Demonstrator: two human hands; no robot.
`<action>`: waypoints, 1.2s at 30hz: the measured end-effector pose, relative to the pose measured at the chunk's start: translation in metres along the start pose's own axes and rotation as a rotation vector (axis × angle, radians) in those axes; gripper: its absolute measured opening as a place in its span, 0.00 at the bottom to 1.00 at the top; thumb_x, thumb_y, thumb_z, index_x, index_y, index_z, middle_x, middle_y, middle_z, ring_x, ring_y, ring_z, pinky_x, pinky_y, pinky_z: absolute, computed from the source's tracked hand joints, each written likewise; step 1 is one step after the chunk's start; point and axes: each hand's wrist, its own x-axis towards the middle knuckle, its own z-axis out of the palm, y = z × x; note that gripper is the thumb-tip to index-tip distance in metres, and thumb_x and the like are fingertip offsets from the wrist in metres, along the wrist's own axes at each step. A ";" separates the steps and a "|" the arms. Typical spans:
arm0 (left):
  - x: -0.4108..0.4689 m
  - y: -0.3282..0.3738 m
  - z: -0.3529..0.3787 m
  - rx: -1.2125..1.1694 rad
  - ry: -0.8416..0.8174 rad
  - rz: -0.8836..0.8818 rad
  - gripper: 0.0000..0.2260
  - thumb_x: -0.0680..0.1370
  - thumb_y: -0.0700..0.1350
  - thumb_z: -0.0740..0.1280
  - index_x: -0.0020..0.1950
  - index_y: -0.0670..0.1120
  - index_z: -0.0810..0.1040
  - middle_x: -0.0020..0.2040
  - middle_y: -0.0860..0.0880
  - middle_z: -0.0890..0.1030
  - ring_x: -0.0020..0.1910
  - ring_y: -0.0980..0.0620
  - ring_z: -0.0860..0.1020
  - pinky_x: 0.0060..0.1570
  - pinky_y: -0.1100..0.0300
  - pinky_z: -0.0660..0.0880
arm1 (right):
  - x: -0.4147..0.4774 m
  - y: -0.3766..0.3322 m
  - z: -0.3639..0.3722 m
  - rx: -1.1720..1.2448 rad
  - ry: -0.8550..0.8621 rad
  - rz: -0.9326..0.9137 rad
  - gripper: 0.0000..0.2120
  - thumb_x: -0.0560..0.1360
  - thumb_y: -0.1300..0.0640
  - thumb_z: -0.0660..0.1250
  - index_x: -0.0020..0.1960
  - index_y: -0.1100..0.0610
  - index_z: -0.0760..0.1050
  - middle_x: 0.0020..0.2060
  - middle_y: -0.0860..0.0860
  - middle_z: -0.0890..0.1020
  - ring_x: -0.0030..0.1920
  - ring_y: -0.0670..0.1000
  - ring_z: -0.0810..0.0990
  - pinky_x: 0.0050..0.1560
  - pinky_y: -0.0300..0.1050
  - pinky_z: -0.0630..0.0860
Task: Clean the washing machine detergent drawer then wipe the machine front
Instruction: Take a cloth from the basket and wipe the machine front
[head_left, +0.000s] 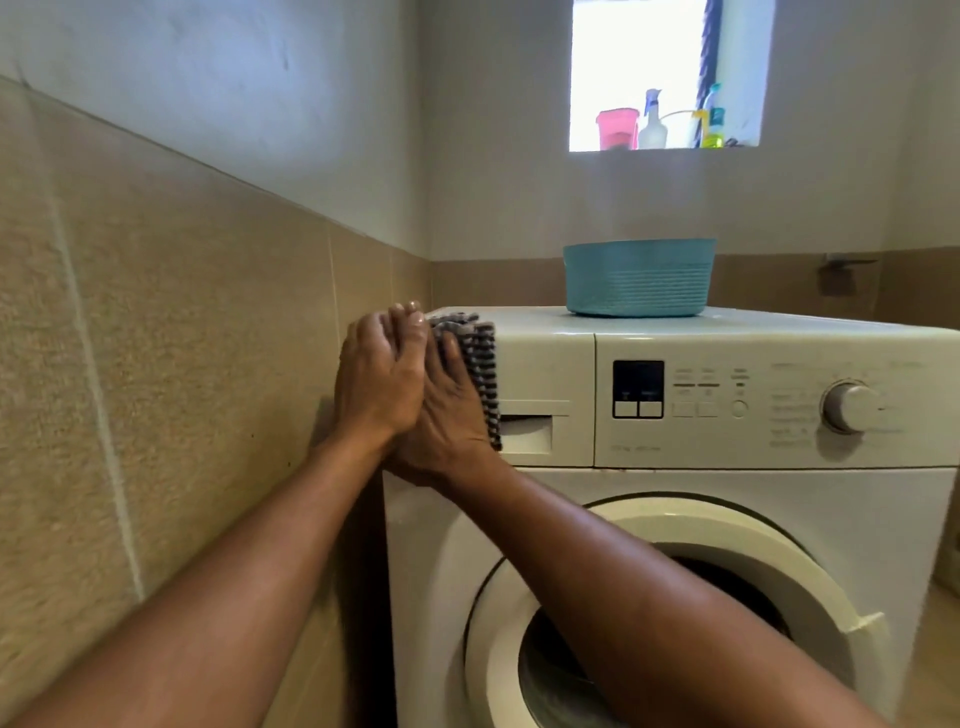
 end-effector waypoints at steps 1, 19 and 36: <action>-0.004 -0.003 -0.001 -0.026 0.008 -0.033 0.17 0.83 0.55 0.58 0.64 0.44 0.73 0.58 0.49 0.74 0.54 0.53 0.72 0.52 0.59 0.66 | -0.001 -0.003 0.002 -0.029 0.009 -0.038 0.40 0.78 0.41 0.47 0.79 0.59 0.33 0.79 0.57 0.37 0.78 0.56 0.33 0.77 0.53 0.32; -0.021 -0.020 -0.007 -0.189 0.046 -0.157 0.23 0.79 0.61 0.52 0.50 0.47 0.79 0.44 0.47 0.82 0.46 0.44 0.80 0.47 0.51 0.75 | -0.079 0.032 0.025 0.124 0.191 0.266 0.34 0.81 0.42 0.51 0.81 0.57 0.46 0.80 0.57 0.46 0.80 0.55 0.43 0.78 0.52 0.38; -0.016 0.003 0.019 -0.091 -0.094 0.158 0.31 0.79 0.64 0.46 0.80 0.52 0.60 0.81 0.52 0.56 0.80 0.55 0.52 0.79 0.50 0.48 | 0.042 0.069 -0.027 -0.015 0.158 0.077 0.20 0.83 0.51 0.56 0.74 0.52 0.68 0.78 0.54 0.62 0.80 0.58 0.52 0.78 0.58 0.51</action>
